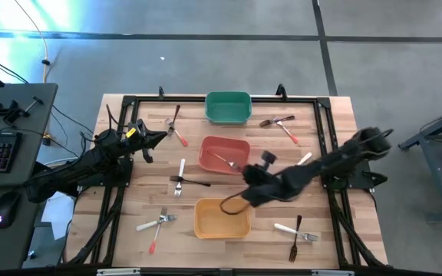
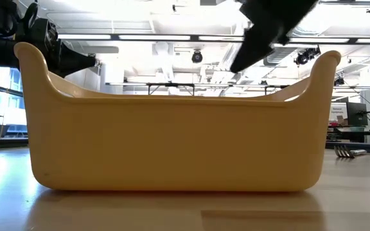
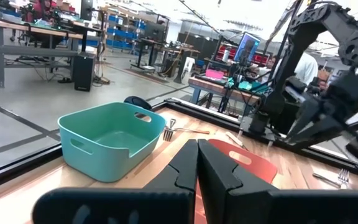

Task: Sort silverware by color (type)
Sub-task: Put the white fork into the yellow bin

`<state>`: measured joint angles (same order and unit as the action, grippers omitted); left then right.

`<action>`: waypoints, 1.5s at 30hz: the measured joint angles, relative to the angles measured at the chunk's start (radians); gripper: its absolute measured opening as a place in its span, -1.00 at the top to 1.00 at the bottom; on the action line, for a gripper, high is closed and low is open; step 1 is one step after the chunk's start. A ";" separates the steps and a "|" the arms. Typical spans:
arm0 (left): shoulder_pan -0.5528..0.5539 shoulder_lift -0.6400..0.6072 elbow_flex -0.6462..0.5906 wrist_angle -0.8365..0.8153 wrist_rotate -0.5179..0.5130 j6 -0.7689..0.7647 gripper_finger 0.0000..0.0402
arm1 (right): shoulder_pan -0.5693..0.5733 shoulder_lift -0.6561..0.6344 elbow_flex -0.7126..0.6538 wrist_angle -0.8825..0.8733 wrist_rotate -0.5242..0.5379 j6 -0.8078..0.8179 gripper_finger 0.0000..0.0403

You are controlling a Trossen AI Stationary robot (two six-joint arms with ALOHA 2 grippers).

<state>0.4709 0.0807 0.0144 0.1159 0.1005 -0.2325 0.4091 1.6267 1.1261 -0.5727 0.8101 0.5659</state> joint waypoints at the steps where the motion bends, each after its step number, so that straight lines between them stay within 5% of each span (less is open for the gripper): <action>1: 0.000 0.000 0.000 0.001 0.000 0.000 1.00 | 0.026 -0.031 -0.036 0.033 0.007 0.017 0.99; 8: 0.000 0.000 0.000 0.001 0.000 0.000 1.00 | 0.204 -0.188 -0.190 0.058 -0.051 0.264 1.00; 17: 0.000 0.000 0.000 0.000 0.000 0.000 1.00 | 0.319 -0.203 -0.199 -0.057 -0.231 0.517 0.93; 25: 0.000 0.000 0.000 0.001 0.000 0.000 1.00 | 0.326 -0.202 -0.199 -0.241 -0.417 0.723 0.46; 32: 0.000 0.000 0.000 0.001 0.000 0.000 1.00 | 0.357 -0.183 -0.198 -0.124 -0.589 0.784 0.11; 45: 0.000 0.000 0.000 0.001 0.000 0.000 1.00 | 0.497 -0.010 -0.198 -0.058 -0.631 0.940 0.19</action>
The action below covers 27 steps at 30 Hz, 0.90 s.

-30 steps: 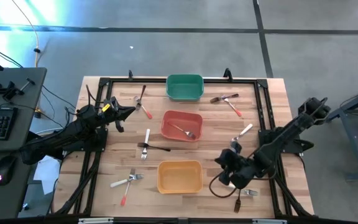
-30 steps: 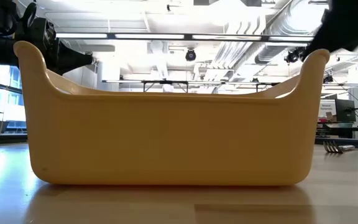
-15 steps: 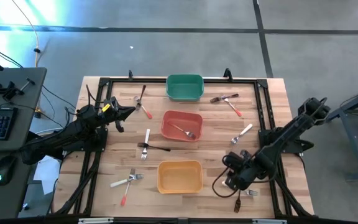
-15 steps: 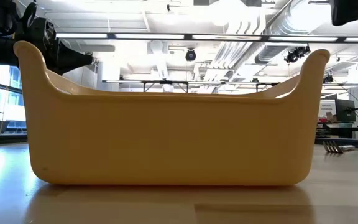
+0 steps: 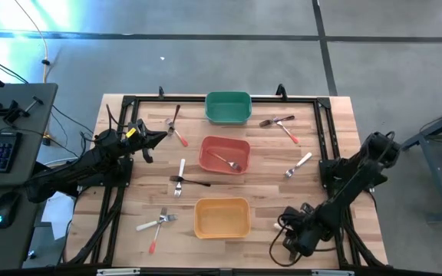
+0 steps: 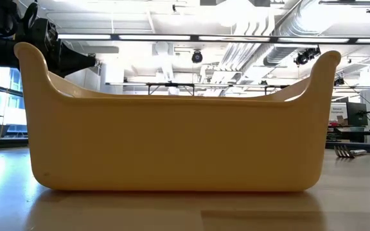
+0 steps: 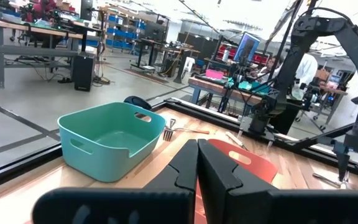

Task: Sort silverware by color (type)
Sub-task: Put the white fork into the yellow bin

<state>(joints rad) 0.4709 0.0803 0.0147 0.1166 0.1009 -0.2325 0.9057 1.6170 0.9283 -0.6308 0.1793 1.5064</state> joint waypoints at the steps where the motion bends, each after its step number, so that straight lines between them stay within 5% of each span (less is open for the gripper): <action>1: 0.000 0.000 0.000 0.000 0.000 0.000 1.00 | 0.002 0.009 0.000 0.001 -0.005 0.005 0.20; 18: 0.000 0.000 0.000 0.000 0.000 0.000 1.00 | -0.008 0.118 0.003 0.046 -0.020 0.012 0.24; 27: 0.000 0.000 0.000 0.000 0.000 0.000 1.00 | -0.038 0.123 0.004 0.017 -0.056 -0.035 0.77</action>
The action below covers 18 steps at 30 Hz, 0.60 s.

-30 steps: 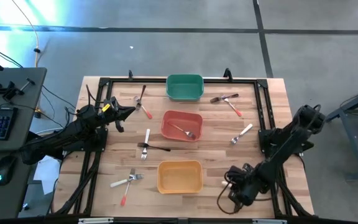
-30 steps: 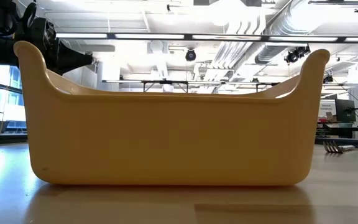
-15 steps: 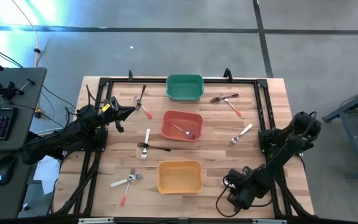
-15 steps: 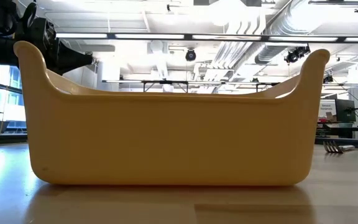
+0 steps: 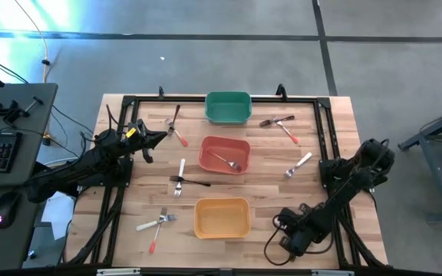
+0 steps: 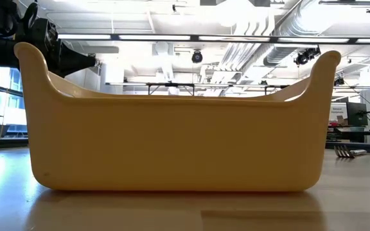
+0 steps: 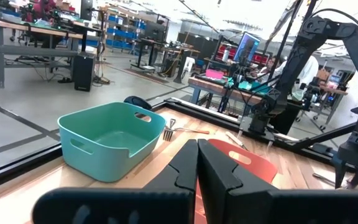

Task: Sort silverware by color (type)
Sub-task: Put the white fork into the yellow bin

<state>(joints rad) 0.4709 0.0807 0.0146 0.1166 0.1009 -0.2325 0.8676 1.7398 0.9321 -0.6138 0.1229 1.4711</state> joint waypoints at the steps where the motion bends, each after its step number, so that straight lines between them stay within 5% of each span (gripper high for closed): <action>1: 0.000 0.000 0.000 0.000 0.000 0.000 1.00 | -0.004 0.000 0.000 0.000 -0.004 -0.016 0.84; 13: 0.000 0.000 0.000 0.000 0.000 0.000 1.00 | -0.042 -0.035 -0.005 -0.016 -0.047 -0.167 0.89; 18: 0.000 0.000 0.000 0.000 0.000 0.000 1.00 | -0.047 -0.092 -0.008 -0.046 0.035 -0.172 0.92</action>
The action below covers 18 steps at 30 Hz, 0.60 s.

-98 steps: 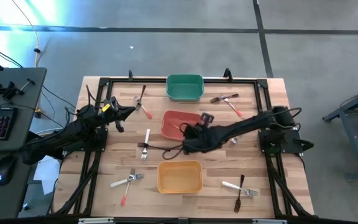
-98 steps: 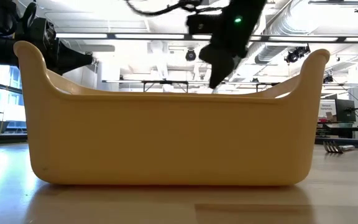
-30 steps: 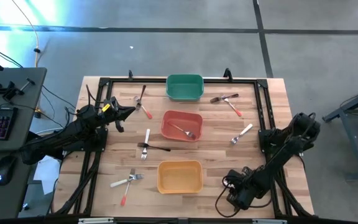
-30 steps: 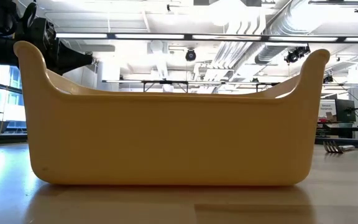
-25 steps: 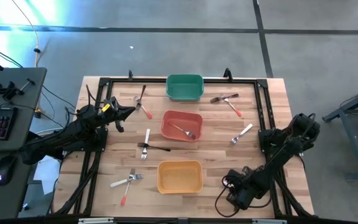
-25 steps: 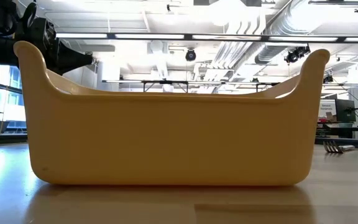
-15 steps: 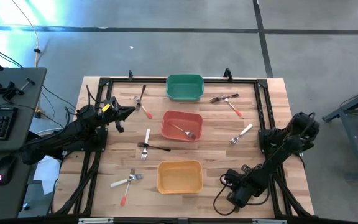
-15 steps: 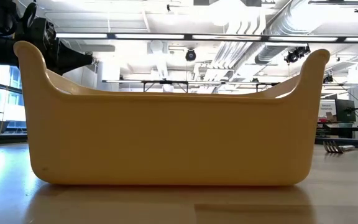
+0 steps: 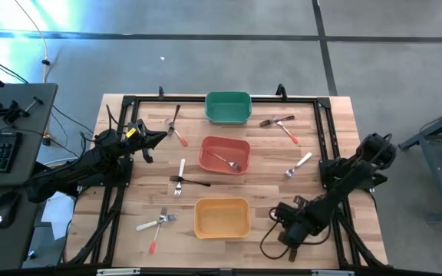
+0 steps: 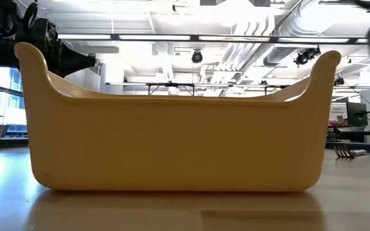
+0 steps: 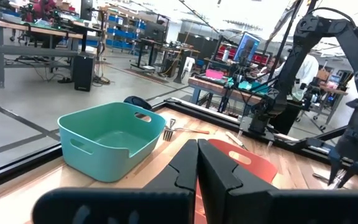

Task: Sort silverware by color (type)
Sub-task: Put the white fork into the yellow bin

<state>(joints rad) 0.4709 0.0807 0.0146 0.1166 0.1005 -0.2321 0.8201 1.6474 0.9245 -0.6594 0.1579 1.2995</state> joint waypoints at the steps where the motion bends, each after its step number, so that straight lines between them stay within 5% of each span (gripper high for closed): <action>1: 0.000 0.000 0.000 0.000 0.000 0.000 1.00 | 0.003 -0.009 0.000 -0.005 -0.005 0.000 0.92; 10: 0.000 0.000 0.000 0.000 0.000 0.000 1.00 | -0.003 -0.082 0.017 -0.022 0.012 0.000 0.93; 18: 0.000 0.000 0.000 0.000 0.000 0.000 1.00 | -0.053 -0.087 0.216 -0.112 0.078 -0.062 0.93</action>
<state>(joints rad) 0.4709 0.0806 0.0144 0.1168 0.1006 -0.2324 0.7671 1.5600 1.1408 -0.7715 0.2363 1.2372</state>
